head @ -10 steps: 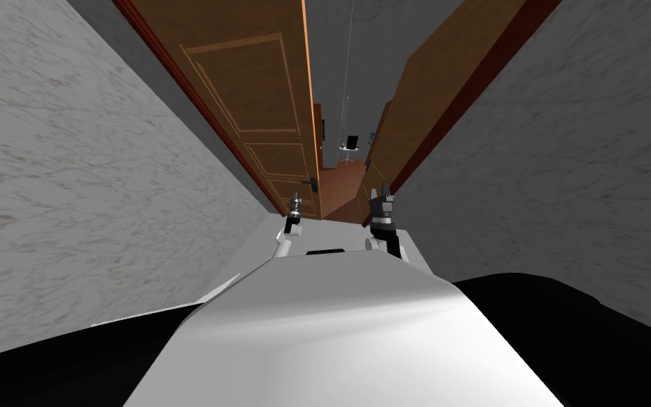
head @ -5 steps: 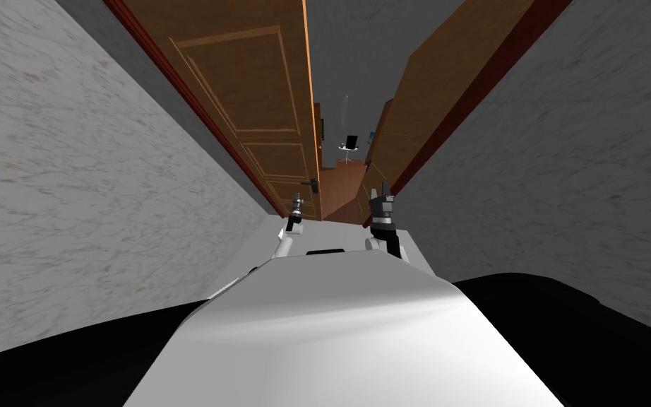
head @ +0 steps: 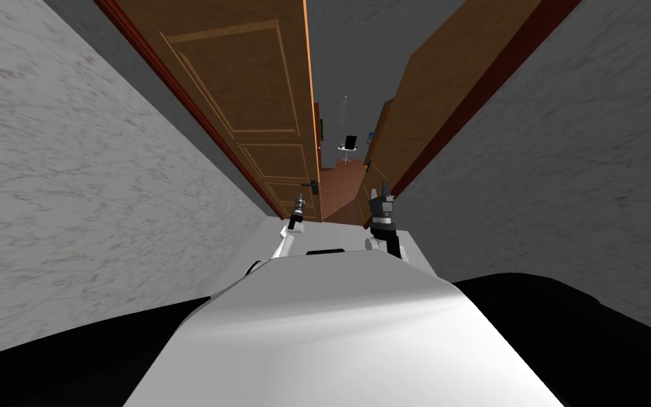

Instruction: Push the door open

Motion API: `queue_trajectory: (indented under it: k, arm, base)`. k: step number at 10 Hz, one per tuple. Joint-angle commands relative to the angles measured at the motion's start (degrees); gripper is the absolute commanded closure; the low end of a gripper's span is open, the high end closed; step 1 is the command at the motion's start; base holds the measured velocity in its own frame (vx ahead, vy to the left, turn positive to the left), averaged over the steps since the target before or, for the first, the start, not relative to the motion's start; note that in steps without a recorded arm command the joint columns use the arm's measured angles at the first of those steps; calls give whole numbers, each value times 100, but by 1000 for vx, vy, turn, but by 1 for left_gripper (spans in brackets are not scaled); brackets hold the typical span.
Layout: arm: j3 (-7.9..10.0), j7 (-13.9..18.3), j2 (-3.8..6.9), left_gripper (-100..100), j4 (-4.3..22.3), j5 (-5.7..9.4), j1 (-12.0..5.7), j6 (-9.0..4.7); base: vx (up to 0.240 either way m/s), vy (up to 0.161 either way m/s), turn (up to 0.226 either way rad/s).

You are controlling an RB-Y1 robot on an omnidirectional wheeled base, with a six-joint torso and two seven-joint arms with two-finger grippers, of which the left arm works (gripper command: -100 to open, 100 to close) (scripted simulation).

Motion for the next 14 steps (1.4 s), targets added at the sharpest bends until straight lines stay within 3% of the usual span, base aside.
queue_trajectory:
  k: [1, 6, 7, 14]
  arm:
    - [-1, -3, -8, -100, 252, 2, -135, -16]
    - [1, -13, -37, -100, 1125, 12, -657, 27]
    - [1, -13, -37, -100, 1125, 12, -657, 27]
    - [3, -23, -96, -100, 2064, 23, -1218, 74]
  base:
    - [49, 34, -20]
    - [82, 47, -32]
    - [56, 35, -8]
    - [64, 32, -22]
